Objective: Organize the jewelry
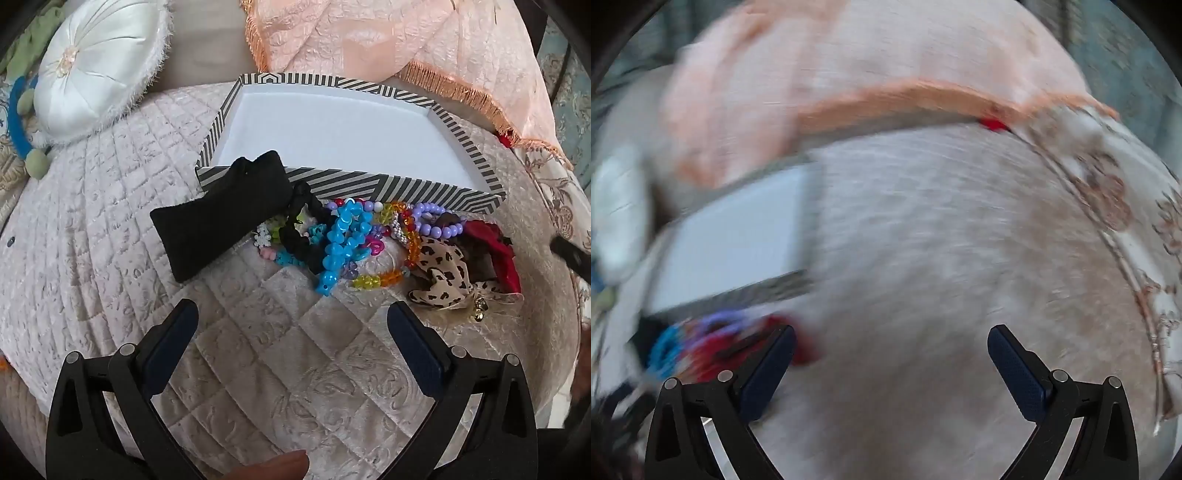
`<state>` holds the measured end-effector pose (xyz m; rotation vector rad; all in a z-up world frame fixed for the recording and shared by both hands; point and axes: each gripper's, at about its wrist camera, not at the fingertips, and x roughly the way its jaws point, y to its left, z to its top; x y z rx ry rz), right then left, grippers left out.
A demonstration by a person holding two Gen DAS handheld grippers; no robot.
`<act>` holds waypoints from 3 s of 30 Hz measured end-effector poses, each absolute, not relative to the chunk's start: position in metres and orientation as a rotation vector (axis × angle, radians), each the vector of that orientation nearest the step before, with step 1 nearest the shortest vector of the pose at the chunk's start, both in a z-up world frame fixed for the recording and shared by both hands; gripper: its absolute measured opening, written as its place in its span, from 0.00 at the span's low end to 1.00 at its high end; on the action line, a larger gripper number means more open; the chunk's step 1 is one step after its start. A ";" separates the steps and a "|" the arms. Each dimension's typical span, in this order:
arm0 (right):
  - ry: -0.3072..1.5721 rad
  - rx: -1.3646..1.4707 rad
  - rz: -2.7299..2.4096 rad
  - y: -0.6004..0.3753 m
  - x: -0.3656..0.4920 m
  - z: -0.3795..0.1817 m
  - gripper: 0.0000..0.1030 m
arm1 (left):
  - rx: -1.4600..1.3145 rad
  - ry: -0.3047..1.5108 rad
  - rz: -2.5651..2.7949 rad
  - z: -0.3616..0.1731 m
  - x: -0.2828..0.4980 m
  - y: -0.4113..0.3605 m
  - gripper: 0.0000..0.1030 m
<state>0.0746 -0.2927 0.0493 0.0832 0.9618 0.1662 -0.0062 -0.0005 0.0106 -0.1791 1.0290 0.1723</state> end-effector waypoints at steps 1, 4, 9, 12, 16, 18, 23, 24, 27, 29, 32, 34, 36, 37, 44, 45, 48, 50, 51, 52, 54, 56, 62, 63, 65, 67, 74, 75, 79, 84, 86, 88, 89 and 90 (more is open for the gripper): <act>0.942 0.080 0.225 -0.279 0.058 0.055 1.00 | -0.180 1.027 0.174 0.011 -0.006 0.001 1.00; 0.862 0.095 0.402 -0.246 0.017 0.067 1.00 | -0.178 1.021 0.182 0.014 -0.006 0.001 0.99; 0.752 0.024 0.545 -0.204 -0.011 0.075 1.00 | -0.139 0.996 0.210 0.017 -0.007 -0.004 0.99; 0.729 0.005 0.574 -0.196 -0.009 0.075 1.00 | -0.130 0.985 0.214 0.019 -0.007 -0.005 1.00; 0.736 0.058 0.569 -0.202 -0.006 0.071 1.00 | -0.129 0.974 0.214 0.022 -0.006 -0.008 1.00; 0.762 0.064 0.546 -0.205 -0.005 0.070 1.00 | -0.126 0.969 0.213 0.023 -0.006 -0.009 1.00; 0.756 0.008 0.479 -0.207 -0.002 0.071 1.00 | -0.113 0.958 0.211 0.024 -0.007 -0.014 1.00; 0.753 0.006 0.473 -0.207 -0.002 0.071 1.00 | -0.112 0.958 0.212 0.024 -0.007 -0.014 1.00; 0.763 -0.009 0.444 -0.207 0.000 0.073 1.00 | -0.115 0.955 0.217 0.024 -0.008 -0.014 1.00; 0.766 -0.019 0.436 -0.207 0.001 0.072 1.00 | -0.114 0.952 0.222 0.024 -0.008 -0.013 1.00; 0.765 -0.052 0.420 -0.204 -0.001 0.071 1.00 | -0.113 0.951 0.224 0.024 -0.008 -0.013 1.00; 0.751 -0.092 0.412 -0.200 -0.003 0.071 1.00 | -0.110 0.947 0.226 0.025 -0.008 -0.014 1.00; 0.735 -0.109 0.406 -0.198 -0.006 0.072 1.00 | -0.105 0.942 0.230 0.026 -0.008 -0.014 1.00; 0.730 -0.113 0.407 -0.198 -0.006 0.073 1.00 | -0.103 0.939 0.231 0.026 -0.008 -0.014 1.00; 0.740 -0.089 0.392 -0.201 -0.003 0.072 1.00 | -0.064 0.824 0.279 0.044 -0.017 -0.014 1.00; 0.741 -0.087 0.390 -0.201 -0.003 0.071 1.00 | -0.061 0.804 0.285 0.046 -0.018 -0.014 1.00; 0.739 -0.082 0.386 -0.202 -0.003 0.071 1.00 | -0.072 0.781 0.278 0.050 -0.019 -0.011 1.00; 0.741 -0.082 0.387 -0.202 -0.003 0.071 1.00 | -0.075 0.771 0.270 0.052 -0.020 -0.011 1.00; 0.741 -0.083 0.386 -0.201 -0.004 0.071 1.00 | -0.074 0.767 0.268 0.052 -0.020 -0.011 1.00; 0.739 -0.084 0.385 -0.202 -0.004 0.071 1.00 | -0.074 0.766 0.267 0.053 -0.020 -0.011 1.00; 0.739 -0.084 0.386 -0.202 -0.004 0.071 1.00 | -0.076 0.770 0.265 0.052 -0.020 -0.011 1.00; 0.739 -0.083 0.384 -0.202 -0.004 0.071 1.00 | -0.075 0.776 0.268 0.051 -0.020 -0.012 1.00; 0.734 -0.076 0.374 -0.203 -0.003 0.072 1.00 | -0.077 0.780 0.263 0.050 -0.020 -0.011 1.00; 0.735 -0.075 0.374 -0.203 -0.003 0.072 1.00 | -0.077 0.782 0.261 0.050 -0.020 -0.011 1.00; 0.735 -0.080 0.369 -0.204 -0.003 0.072 1.00 | -0.075 0.783 0.262 0.050 -0.020 -0.011 1.00; 0.735 -0.078 0.369 -0.204 -0.004 0.072 1.00 | -0.076 0.783 0.262 0.050 -0.020 -0.011 1.00; 0.736 -0.081 0.364 -0.204 -0.004 0.071 1.00 | -0.077 0.783 0.261 0.051 -0.020 -0.011 1.00; 0.739 -0.083 0.362 -0.204 -0.003 0.071 1.00 | -0.079 0.785 0.261 0.050 -0.020 -0.011 1.00; 0.747 -0.084 0.357 -0.203 -0.002 0.070 1.00 | -0.088 0.798 0.262 0.047 -0.019 -0.010 1.00; 0.748 -0.098 0.362 -0.200 -0.003 0.070 1.00 | -0.088 0.805 0.261 0.045 -0.019 -0.010 1.00; 0.747 -0.105 0.361 -0.199 -0.003 0.070 1.00 | -0.087 0.807 0.262 0.045 -0.019 -0.010 1.00; 0.748 -0.107 0.360 -0.198 -0.003 0.070 1.00 | -0.086 0.811 0.261 0.044 -0.018 -0.011 1.00; 0.747 -0.106 0.360 -0.198 -0.003 0.070 1.00 | -0.085 0.811 0.260 0.044 -0.018 -0.010 1.00; 0.746 -0.106 0.359 -0.198 -0.003 0.070 1.00 | -0.084 0.812 0.260 0.044 -0.018 -0.010 1.00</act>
